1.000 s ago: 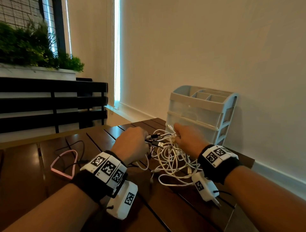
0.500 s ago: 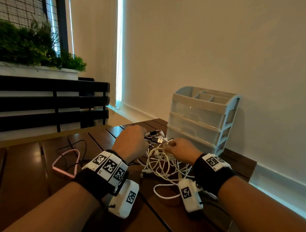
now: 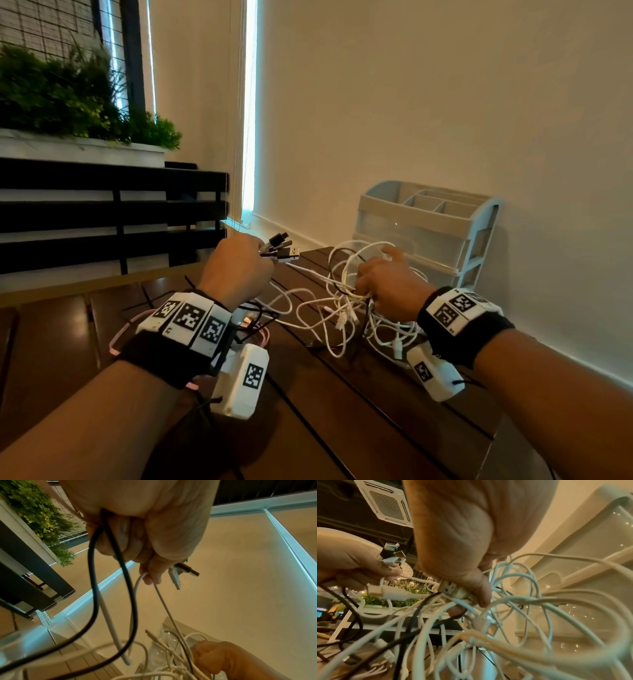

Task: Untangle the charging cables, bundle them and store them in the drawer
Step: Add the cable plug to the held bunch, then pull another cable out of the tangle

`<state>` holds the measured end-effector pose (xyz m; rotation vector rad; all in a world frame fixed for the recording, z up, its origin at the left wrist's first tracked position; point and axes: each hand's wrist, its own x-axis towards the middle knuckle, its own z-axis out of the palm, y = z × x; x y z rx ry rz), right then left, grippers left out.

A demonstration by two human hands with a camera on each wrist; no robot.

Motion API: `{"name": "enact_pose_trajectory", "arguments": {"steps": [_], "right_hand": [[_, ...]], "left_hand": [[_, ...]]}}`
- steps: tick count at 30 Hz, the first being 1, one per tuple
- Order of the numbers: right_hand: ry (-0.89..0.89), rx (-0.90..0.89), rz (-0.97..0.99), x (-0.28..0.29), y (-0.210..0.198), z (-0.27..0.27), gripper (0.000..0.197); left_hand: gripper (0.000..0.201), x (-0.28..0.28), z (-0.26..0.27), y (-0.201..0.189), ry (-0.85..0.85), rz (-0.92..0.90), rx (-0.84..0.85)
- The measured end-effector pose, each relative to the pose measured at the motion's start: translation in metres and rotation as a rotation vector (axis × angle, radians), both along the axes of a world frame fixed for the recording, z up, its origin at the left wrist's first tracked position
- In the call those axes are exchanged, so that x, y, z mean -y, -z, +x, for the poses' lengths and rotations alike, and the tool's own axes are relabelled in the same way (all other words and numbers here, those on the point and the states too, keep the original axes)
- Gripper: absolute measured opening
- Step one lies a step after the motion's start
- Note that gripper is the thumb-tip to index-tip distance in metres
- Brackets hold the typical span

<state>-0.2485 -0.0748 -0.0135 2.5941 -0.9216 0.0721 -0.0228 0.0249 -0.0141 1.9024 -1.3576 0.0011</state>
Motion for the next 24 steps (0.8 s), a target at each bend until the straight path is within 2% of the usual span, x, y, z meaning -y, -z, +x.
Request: {"name": "enact_pose_trajectory", "arguments": {"steps": [3, 9, 11, 13, 14, 16, 20, 21, 24], "right_hand": [[-0.07, -0.007, -0.042, 0.005, -0.001, -0.004, 0.031], [-0.128, 0.123, -0.104, 0.008, 0.008, -0.012, 0.012], [-0.117, 0.195, -0.094, 0.007, 0.008, -0.013, 0.012], [-0.147, 0.229, -0.088, 0.008, 0.007, -0.015, 0.02], [-0.167, 0.211, -0.083, 0.009, 0.007, -0.016, 0.022], [-0.148, 0.138, -0.034, 0.007, 0.006, -0.015, 0.013], [-0.059, 0.123, 0.058, 0.003, 0.012, -0.017, 0.045], [-0.077, 0.129, 0.034, -0.002, 0.012, -0.015, 0.043], [-0.112, 0.125, -0.078, -0.01, 0.016, -0.008, 0.02]], "left_hand": [[0.014, -0.001, 0.007, 0.0, -0.047, 0.01, -0.007], [0.012, -0.001, 0.015, 0.004, -0.088, 0.035, -0.042], [0.012, 0.0, 0.015, 0.006, -0.089, 0.039, -0.054], [0.01, 0.0, 0.014, 0.006, -0.084, 0.04, -0.053], [0.01, -0.001, 0.013, 0.006, -0.078, 0.042, -0.047], [0.012, -0.002, 0.009, 0.005, -0.057, 0.032, -0.033], [0.012, -0.003, -0.001, 0.006, -0.007, 0.029, -0.018], [0.012, -0.003, -0.003, 0.006, -0.004, 0.032, -0.016], [0.01, -0.001, -0.008, 0.007, 0.014, 0.037, -0.007]]}}
